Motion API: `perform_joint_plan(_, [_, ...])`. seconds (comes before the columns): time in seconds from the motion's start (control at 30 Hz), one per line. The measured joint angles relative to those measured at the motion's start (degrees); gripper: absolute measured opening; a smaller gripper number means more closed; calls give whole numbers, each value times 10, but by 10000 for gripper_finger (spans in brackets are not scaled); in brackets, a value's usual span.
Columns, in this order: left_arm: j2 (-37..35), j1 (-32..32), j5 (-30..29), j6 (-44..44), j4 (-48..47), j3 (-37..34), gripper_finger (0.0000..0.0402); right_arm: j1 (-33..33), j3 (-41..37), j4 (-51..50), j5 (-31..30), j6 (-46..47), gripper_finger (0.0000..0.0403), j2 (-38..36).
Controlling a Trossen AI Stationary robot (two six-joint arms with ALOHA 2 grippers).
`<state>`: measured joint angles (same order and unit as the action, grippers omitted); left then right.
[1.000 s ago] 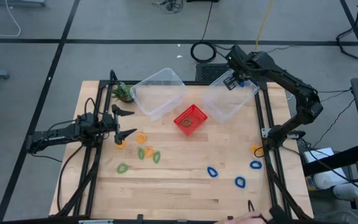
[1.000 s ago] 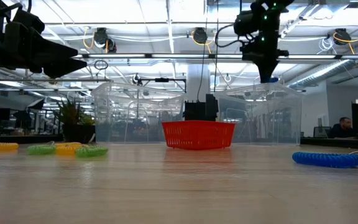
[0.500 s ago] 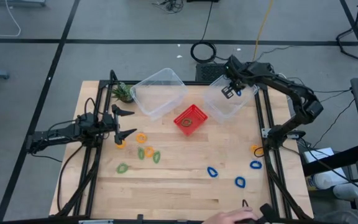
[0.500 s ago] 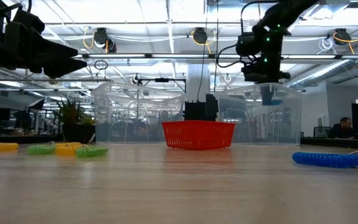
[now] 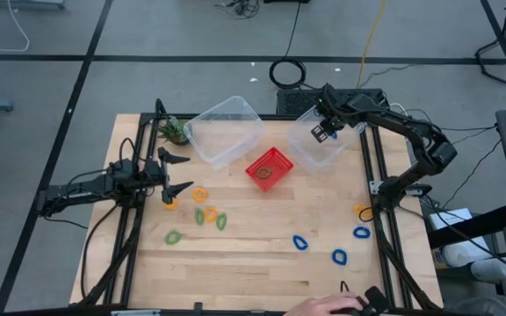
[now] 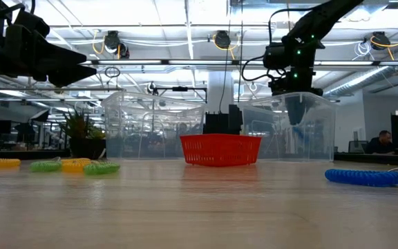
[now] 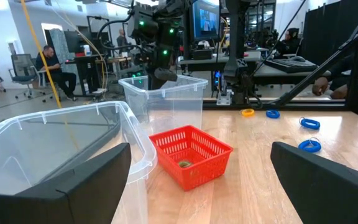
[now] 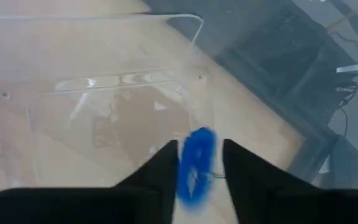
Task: Sort spring keychains
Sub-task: Put the blue spring keychain into the right transparent bin
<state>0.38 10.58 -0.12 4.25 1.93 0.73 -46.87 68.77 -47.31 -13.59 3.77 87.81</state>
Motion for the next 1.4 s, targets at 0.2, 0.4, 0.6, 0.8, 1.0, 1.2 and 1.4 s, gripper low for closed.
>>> perform_joint_plan(0.2, [0, 0, 0, 0, 0, 0, 395, 0, 0, 0, 1, 0, 212, 0])
perform_joint_plan(0.4, [0, 0, 0, 0, 0, 0, 395, 0, 0, 0, 2, -2, 255, -1])
perform_joint_plan(0.6, [0, 0, 0, 0, 0, 0, 395, 14, 1, -11, 3, -2, 265, -31])
perform_joint_plan(0.8, [0, 0, 0, 0, 0, 0, 395, 42, 11, -70, 4, -1, 265, -80])
perform_joint_plan(1.0, [0, 0, 0, 0, 0, 0, 395, 69, 12, -122, 4, 31, 265, -127])
perform_joint_plan(1.2, [0, 0, 0, 0, 0, 0, 395, 101, 12, -148, 4, 71, 265, -171])
perform_joint_plan(1.4, [0, 0, 0, 0, 0, 0, 395, 143, 12, -181, 4, 133, 265, -205])
